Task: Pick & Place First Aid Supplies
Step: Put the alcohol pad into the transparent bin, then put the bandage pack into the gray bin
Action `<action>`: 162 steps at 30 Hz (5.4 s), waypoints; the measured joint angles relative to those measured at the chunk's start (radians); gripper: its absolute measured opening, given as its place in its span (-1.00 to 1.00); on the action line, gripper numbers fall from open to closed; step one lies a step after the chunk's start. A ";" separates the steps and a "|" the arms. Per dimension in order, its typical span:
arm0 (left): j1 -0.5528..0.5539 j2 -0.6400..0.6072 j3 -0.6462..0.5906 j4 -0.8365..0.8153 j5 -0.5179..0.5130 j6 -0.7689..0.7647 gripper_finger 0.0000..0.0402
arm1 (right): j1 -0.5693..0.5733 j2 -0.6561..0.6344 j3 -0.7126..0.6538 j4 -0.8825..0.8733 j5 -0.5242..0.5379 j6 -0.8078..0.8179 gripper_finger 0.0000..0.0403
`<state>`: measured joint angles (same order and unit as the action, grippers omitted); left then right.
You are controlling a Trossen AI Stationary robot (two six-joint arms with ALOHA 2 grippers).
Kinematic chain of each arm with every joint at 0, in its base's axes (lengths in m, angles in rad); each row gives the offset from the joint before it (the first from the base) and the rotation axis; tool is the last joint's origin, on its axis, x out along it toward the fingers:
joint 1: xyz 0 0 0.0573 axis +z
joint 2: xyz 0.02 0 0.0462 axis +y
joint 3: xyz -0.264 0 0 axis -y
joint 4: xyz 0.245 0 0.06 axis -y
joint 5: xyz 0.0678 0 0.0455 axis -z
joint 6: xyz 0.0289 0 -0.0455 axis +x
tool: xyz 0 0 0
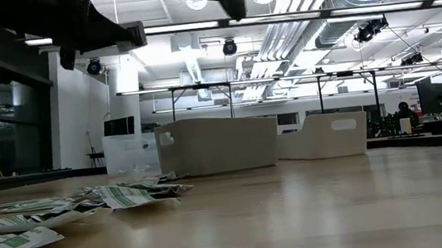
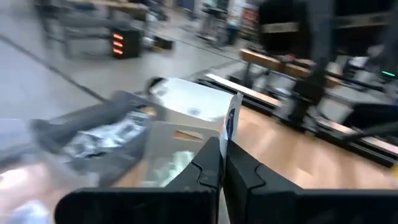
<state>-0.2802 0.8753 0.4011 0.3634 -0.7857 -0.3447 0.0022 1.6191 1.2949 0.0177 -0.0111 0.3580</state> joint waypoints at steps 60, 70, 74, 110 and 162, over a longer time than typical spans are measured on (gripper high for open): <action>1.210 0.406 0.236 -0.328 1.138 0.368 -0.56 | -0.086 -0.155 0.000 -0.380 0.448 0.222 -0.01; 1.262 0.383 0.242 -0.316 1.276 0.412 -0.33 | -0.086 -0.155 0.000 -0.401 0.440 0.220 -0.01; 1.264 0.317 0.242 -0.360 1.372 0.470 -0.39 | -0.087 -0.155 0.000 -0.426 0.391 0.202 -0.01; 0.168 -0.150 0.215 -1.018 0.459 -0.150 -0.99 | 0.067 -0.155 0.000 -0.581 0.217 0.040 -0.01; -0.113 0.287 0.106 -0.749 0.727 0.026 0.20 | 0.128 -0.708 -0.994 0.418 0.229 0.296 -0.01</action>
<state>-0.3935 1.1625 0.5068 -0.3858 -0.0592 -0.3187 0.1307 0.9107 0.3008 0.4360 0.2180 0.6540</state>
